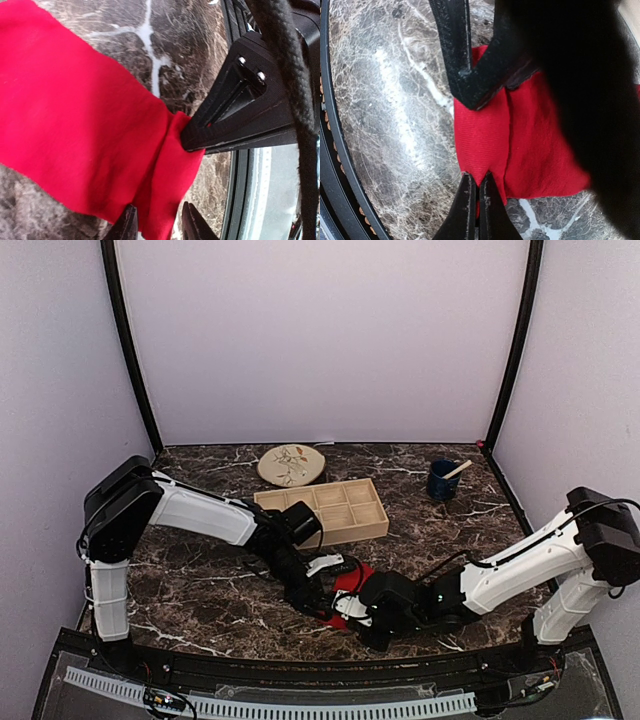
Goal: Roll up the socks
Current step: Roll the sock at the center of the board.
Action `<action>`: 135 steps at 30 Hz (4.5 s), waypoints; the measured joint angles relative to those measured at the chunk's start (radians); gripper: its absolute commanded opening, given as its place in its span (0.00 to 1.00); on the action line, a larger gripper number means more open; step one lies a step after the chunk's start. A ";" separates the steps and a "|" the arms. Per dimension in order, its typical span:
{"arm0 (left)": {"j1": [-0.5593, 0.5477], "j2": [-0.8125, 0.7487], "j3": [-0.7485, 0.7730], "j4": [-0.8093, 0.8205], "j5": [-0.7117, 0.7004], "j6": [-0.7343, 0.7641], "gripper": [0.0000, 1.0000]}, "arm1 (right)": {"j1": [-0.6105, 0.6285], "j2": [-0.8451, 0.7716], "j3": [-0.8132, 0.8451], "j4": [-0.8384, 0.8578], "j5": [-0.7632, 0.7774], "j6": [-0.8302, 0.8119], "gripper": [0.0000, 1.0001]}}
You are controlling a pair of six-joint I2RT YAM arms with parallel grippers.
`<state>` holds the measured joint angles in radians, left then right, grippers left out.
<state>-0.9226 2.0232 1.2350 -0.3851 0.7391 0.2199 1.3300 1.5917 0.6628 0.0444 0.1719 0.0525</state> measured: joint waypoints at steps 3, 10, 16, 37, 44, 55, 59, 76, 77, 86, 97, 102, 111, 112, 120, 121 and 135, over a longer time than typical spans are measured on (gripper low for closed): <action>0.005 -0.014 -0.015 0.019 -0.023 -0.013 0.35 | -0.009 0.000 0.000 0.003 -0.009 0.011 0.00; 0.024 -0.042 -0.038 0.049 -0.078 -0.031 0.36 | -0.038 0.000 0.000 0.008 -0.048 0.041 0.00; 0.031 -0.066 -0.059 0.066 -0.126 -0.038 0.36 | -0.084 -0.020 -0.015 0.008 -0.113 0.077 0.00; 0.039 -0.243 -0.224 0.222 -0.284 -0.050 0.37 | -0.304 0.012 -0.038 0.050 -0.571 0.193 0.00; 0.033 -0.351 -0.290 0.313 -0.285 -0.048 0.42 | -0.360 0.047 -0.033 0.066 -0.697 0.224 0.00; -0.087 -0.355 -0.293 0.323 -0.331 0.035 0.43 | -0.418 0.123 0.002 0.071 -0.860 0.282 0.00; -0.120 -0.333 -0.288 0.306 -0.356 0.086 0.43 | -0.434 0.134 0.004 0.071 -0.899 0.298 0.00; -0.193 -0.288 -0.272 0.285 -0.464 0.214 0.45 | -0.441 0.155 0.005 0.067 -0.966 0.324 0.00; -0.195 -0.287 -0.272 0.286 -0.468 0.219 0.45 | -0.441 0.156 0.006 0.067 -0.969 0.324 0.00; -0.214 -0.239 -0.267 0.300 -0.498 0.257 0.45 | -0.441 0.159 0.008 0.061 -0.984 0.323 0.00; -0.222 -0.223 -0.252 0.328 -0.533 0.286 0.40 | -0.441 0.168 0.014 0.056 -0.993 0.323 0.00; -0.228 -0.216 -0.245 0.332 -0.539 0.300 0.30 | -0.442 0.175 0.021 0.051 -1.003 0.320 0.00; -0.232 -0.189 -0.222 0.322 -0.526 0.312 0.16 | -0.449 0.179 0.027 0.032 -1.012 0.311 0.00; -0.232 -0.183 -0.216 0.322 -0.523 0.312 0.14 | -0.449 0.179 0.027 0.030 -1.014 0.309 0.00; -0.232 -0.164 -0.188 0.295 -0.509 0.319 0.00 | -0.456 0.179 0.027 0.019 -1.020 0.306 0.01; -0.232 -0.161 -0.186 0.291 -0.507 0.319 0.00 | -0.458 0.179 0.027 0.018 -1.021 0.306 0.06; -0.215 -0.097 -0.071 0.179 -0.443 0.296 0.00 | -0.519 0.082 -0.042 0.016 -0.936 0.329 0.31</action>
<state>-1.1378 1.9259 1.1641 -0.2066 0.2966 0.5156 0.8112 1.6737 0.6209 0.0608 -0.7639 0.3817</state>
